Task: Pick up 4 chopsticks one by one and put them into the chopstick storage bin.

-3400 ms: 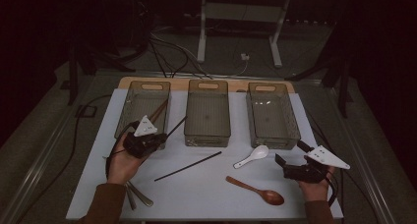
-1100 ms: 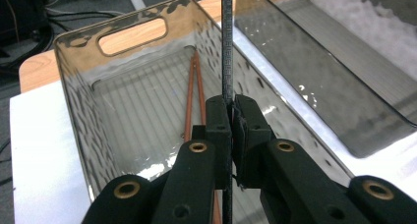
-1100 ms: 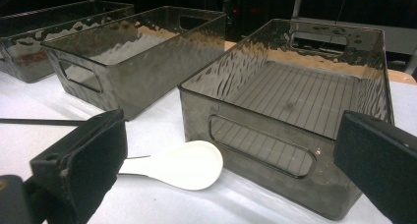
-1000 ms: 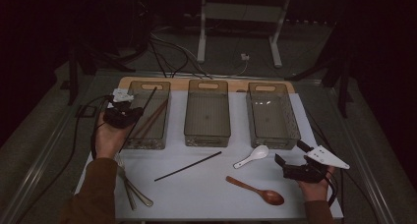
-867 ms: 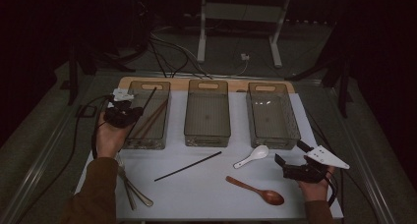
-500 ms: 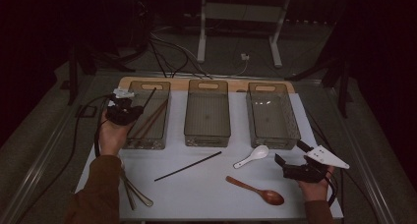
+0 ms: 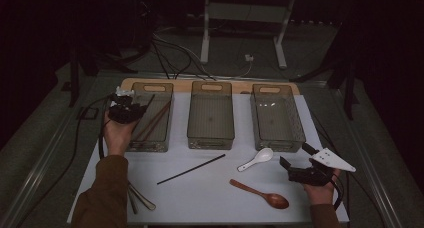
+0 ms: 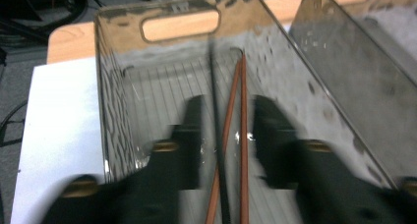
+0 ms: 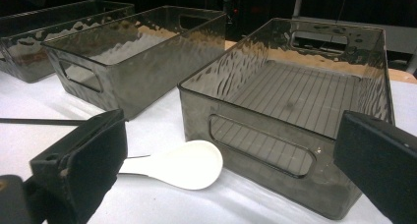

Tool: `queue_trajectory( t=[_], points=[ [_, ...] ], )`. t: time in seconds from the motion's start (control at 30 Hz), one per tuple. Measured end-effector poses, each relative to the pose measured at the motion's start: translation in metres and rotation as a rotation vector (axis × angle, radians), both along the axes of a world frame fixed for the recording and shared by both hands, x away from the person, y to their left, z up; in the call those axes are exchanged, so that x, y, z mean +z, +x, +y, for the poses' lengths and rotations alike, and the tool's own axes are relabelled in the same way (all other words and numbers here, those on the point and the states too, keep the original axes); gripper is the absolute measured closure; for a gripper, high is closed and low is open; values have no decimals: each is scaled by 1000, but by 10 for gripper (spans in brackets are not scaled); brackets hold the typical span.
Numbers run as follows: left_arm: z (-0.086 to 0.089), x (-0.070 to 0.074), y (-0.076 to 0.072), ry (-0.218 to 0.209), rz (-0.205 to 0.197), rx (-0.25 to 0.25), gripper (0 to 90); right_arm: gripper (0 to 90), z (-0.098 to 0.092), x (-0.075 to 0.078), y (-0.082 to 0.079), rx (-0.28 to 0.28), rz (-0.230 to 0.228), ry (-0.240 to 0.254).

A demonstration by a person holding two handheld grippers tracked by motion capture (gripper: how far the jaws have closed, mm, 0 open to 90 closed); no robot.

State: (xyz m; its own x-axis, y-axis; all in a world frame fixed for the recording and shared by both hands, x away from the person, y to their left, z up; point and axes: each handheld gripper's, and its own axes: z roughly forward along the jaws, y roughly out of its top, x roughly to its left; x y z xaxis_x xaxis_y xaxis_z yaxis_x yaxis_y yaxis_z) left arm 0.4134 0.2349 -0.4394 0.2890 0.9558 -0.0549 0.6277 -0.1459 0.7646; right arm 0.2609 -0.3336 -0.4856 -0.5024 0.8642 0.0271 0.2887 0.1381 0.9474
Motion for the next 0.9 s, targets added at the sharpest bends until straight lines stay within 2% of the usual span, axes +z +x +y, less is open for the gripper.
queue_trajectory(
  t=[0.07,0.17,0.3,0.5,0.63,0.9],
  points=[
    [1,2,-2,-17,-19,-3,455,2,-1,0,0,-2,1,1],
    [2,5,-4,-28,-35,1,320,2,0,0,0,0,-1,0],
    [3,6,-6,-37,-44,-5,195,2,0,0,0,-1,0,0],
    [1,10,-10,-51,-60,-21,101,2,0,0,0,-1,-2,-1],
    [0,12,-13,-85,-65,-42,22,2,0,0,0,-1,-2,-1],
    [-8,18,-22,-104,-87,-85,6,2,0,0,0,0,-2,0]
  ],
)
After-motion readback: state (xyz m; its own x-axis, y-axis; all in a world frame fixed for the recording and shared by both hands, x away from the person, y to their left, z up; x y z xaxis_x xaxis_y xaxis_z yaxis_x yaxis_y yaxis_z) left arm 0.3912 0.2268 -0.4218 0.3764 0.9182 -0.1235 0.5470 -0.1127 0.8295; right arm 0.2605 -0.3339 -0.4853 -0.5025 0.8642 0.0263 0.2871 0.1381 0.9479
